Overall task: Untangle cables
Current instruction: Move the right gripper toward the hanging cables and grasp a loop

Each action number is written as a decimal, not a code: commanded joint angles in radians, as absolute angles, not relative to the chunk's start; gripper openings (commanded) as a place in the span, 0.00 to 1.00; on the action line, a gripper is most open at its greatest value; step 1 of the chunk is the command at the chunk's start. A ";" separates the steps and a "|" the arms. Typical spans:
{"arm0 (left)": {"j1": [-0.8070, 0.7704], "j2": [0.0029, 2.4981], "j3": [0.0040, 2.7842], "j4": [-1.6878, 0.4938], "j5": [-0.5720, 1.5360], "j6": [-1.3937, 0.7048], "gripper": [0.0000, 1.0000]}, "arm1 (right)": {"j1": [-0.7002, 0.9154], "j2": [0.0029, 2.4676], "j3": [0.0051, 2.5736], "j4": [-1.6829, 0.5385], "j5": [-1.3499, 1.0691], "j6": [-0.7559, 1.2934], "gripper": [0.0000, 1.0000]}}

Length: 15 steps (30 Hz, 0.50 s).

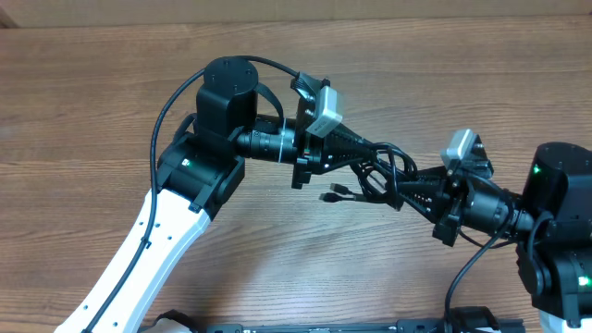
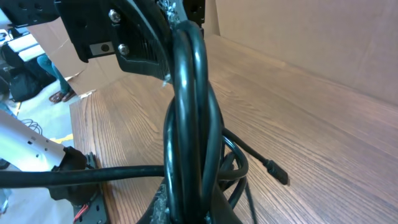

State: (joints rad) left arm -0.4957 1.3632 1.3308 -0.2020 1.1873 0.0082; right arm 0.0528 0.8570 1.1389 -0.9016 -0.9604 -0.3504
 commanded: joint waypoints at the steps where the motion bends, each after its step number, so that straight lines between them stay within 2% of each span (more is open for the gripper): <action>1: -0.494 1.356 1.351 -0.216 1.122 0.025 0.05 | 0.055 0.852 1.165 -0.863 -0.921 -0.272 0.04; 2: -0.490 1.356 1.351 -0.222 1.112 0.022 0.27 | 0.055 0.852 1.165 -0.847 -0.882 -0.229 0.04; 3: -0.480 1.356 1.351 -0.233 1.111 0.023 0.73 | 0.055 0.852 1.165 -0.828 -0.834 -0.176 0.04; 4: -0.474 1.356 1.351 -0.241 1.111 0.023 0.82 | 0.055 0.852 1.165 -0.815 -0.808 -0.145 0.04; 5: -0.464 1.356 1.351 -0.255 1.107 0.023 0.98 | 0.055 0.852 1.165 -0.801 -0.787 -0.118 0.04; 12: -0.425 1.356 1.351 -0.287 1.088 0.032 1.00 | 0.055 0.852 1.165 -0.716 -0.790 -0.012 0.04; 15: -0.427 1.357 1.351 -0.287 1.049 0.043 1.00 | 0.055 0.852 1.165 -0.680 -0.897 -0.007 0.04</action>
